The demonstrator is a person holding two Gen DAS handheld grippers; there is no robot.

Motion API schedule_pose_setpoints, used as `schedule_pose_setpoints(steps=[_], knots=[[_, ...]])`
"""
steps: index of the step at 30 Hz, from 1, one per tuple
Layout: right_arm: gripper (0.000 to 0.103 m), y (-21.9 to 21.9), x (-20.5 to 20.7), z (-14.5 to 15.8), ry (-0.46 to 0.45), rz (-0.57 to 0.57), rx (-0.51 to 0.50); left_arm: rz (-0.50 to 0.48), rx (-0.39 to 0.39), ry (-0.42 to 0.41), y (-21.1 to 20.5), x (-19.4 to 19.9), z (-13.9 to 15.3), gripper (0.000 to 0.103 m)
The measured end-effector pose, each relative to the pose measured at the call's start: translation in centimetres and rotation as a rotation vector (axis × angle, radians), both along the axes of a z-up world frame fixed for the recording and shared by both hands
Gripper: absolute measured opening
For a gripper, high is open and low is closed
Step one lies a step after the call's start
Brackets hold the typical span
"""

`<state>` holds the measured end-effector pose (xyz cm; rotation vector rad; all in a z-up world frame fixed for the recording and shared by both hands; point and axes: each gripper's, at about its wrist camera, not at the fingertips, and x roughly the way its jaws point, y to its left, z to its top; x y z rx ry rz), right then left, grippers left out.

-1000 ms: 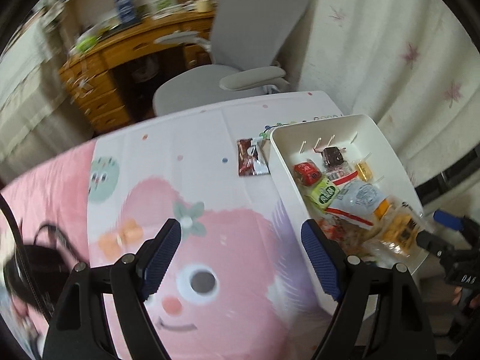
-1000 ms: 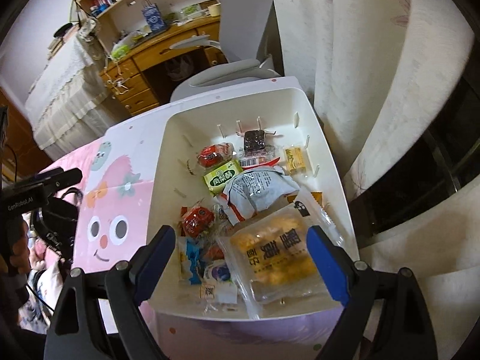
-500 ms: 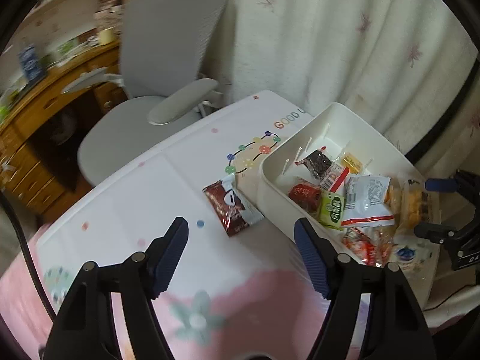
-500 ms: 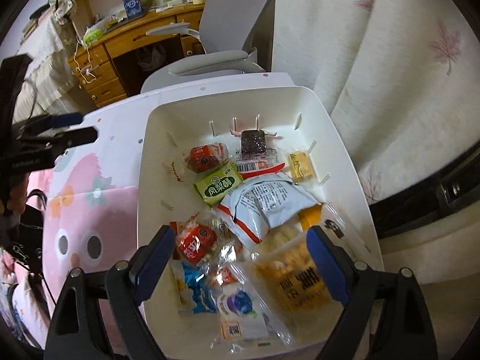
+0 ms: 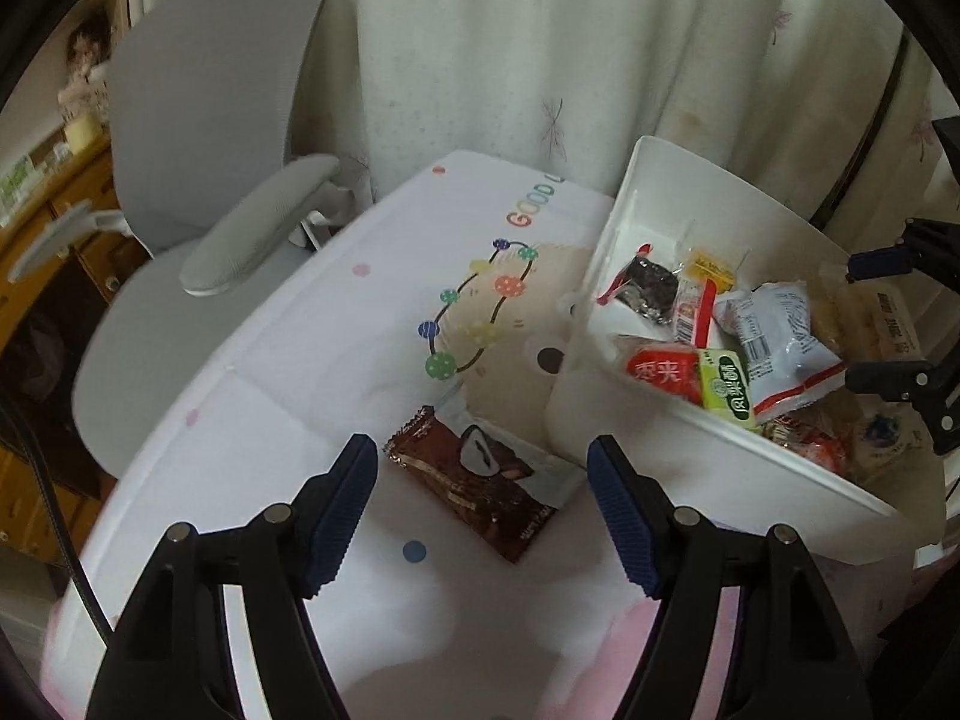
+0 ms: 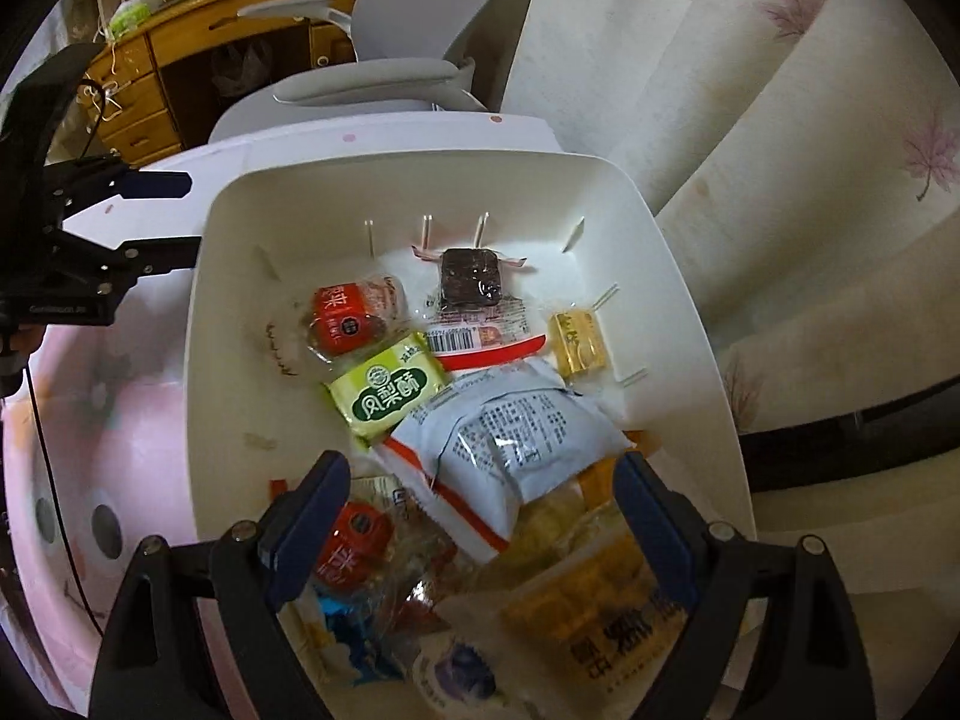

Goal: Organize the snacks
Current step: 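Move the open left tool down to the brown chocolate packet beside the tray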

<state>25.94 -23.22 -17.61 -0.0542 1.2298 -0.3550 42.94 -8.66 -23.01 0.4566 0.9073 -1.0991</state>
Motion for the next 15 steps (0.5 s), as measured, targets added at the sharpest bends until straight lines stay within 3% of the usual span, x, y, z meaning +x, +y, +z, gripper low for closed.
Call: schedule_pose_setpoints(steps=[9,15], knots=[[0.09,-0.3,0.9,-0.5,0.031,-0.014,-0.04,-0.058,-0.06,0.0,-0.6,1.2,-2.0,0.071],[0.09,-0.6,0.5,-0.1,0.025,-0.031,-0.047,-0.062,-0.055,0.014,-1.6,2.0,-3.0,0.071]])
